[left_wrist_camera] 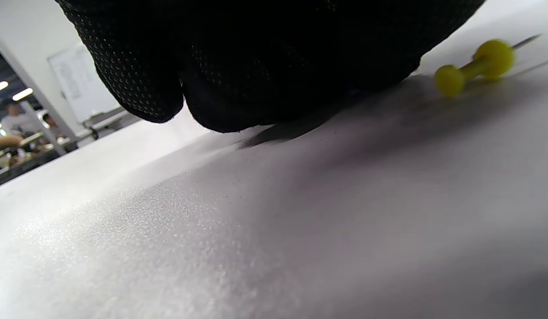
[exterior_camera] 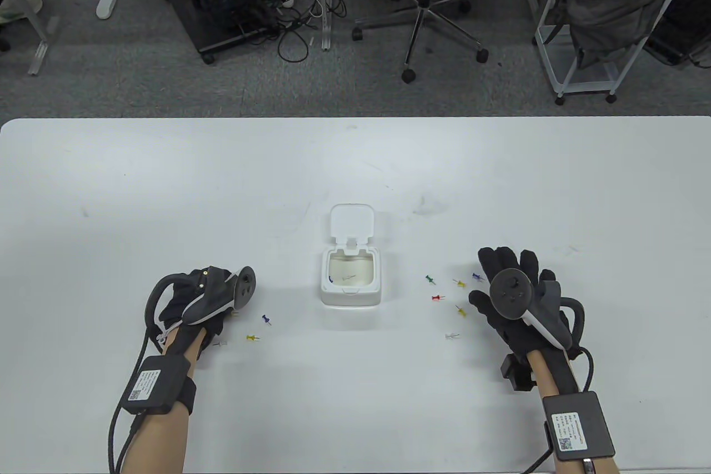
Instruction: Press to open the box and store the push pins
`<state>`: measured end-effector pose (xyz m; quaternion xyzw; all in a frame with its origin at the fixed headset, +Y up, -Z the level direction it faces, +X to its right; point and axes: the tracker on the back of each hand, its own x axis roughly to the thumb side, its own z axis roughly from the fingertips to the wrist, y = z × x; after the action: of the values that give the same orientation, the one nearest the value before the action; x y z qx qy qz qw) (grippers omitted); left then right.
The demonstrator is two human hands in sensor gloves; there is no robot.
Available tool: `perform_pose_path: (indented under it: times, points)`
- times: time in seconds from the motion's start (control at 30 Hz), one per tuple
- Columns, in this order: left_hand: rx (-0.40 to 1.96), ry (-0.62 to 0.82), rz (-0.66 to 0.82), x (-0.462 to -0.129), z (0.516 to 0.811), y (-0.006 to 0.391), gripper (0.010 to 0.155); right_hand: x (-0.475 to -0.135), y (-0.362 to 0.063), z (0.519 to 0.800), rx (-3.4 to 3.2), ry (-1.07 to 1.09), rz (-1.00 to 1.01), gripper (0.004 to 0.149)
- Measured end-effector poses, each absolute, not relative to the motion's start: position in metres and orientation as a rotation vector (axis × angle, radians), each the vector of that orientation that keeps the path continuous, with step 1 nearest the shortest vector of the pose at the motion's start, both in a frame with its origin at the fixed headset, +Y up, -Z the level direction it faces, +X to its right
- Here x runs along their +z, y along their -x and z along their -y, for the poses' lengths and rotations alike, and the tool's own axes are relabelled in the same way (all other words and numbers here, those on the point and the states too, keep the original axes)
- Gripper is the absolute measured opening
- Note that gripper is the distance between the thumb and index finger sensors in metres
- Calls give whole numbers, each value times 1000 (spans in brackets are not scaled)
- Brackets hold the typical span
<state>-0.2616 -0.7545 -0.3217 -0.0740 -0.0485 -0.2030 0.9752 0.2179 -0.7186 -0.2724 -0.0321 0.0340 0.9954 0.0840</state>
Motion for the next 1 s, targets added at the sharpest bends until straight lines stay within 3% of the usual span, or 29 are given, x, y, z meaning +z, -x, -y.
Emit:
perform_pose_path:
  times: [0.37,1.0]
  points:
    - [-358,146,113,-327,736,247,41,-272,-218,719,2969,92,-101,72]
    - [-294,38,290,-342,694,147,41,-273,-218,719,2968,89,-106,72]
